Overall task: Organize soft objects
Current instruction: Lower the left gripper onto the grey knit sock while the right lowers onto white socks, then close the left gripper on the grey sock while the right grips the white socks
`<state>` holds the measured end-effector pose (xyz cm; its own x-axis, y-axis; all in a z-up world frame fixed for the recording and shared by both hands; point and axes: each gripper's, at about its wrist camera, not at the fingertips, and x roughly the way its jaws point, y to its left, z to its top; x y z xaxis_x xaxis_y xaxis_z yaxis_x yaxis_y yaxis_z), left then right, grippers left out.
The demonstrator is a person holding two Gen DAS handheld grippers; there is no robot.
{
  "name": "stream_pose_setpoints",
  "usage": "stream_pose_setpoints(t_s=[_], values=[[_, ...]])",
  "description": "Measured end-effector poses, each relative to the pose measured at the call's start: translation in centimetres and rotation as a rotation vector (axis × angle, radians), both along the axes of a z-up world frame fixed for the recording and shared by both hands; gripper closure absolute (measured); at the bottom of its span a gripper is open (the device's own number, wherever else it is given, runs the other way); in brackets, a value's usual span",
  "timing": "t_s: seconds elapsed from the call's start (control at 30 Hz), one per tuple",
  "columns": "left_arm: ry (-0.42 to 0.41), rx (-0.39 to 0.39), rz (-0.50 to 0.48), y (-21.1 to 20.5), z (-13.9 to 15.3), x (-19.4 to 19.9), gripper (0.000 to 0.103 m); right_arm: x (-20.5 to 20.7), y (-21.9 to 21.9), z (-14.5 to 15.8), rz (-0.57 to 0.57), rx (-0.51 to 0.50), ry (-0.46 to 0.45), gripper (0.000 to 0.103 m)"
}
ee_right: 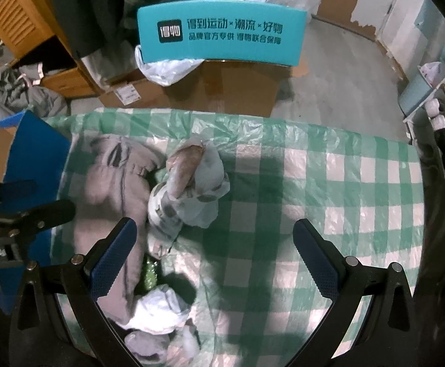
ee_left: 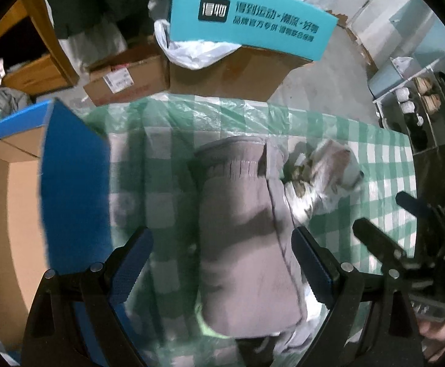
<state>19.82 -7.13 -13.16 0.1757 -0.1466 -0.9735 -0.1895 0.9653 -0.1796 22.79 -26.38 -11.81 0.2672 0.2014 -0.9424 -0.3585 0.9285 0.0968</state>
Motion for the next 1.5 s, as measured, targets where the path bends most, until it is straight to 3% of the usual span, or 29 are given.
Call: stream_pose_setpoints(t_s=[0.27,0.8,0.9,0.97,1.07,1.3,1.5], values=[[0.025,-0.066,0.062,-0.1,-1.8,1.4,0.01,1.6,-0.8,-2.2,-0.03,0.013,0.059,0.002],[0.069,-0.068,0.085,-1.3,-4.7,4.1,0.011,2.6,-0.3,-3.5,-0.014,0.029,0.107,0.002],[0.075,-0.075,0.079,-1.3,-5.2,4.1,0.027,2.6,0.1,-3.8,-0.005,0.026,0.113,0.002],[0.076,-0.07,0.068,-1.3,-5.5,4.1,0.03,2.7,0.2,-4.1,-0.002,0.025,0.117,0.002],[0.058,-0.077,0.056,-0.9,-5.4,4.0,0.044,2.8,0.4,-4.4,-0.006,0.027,0.123,0.002],[0.036,-0.165,0.043,0.3,-5.1,3.4,0.07,3.3,0.8,-4.9,-0.026,0.049,0.142,0.002],[0.019,-0.2,0.028,1.1,-4.3,2.9,0.076,4.0,1.9,-5.3,-0.04,0.053,0.153,0.002]])
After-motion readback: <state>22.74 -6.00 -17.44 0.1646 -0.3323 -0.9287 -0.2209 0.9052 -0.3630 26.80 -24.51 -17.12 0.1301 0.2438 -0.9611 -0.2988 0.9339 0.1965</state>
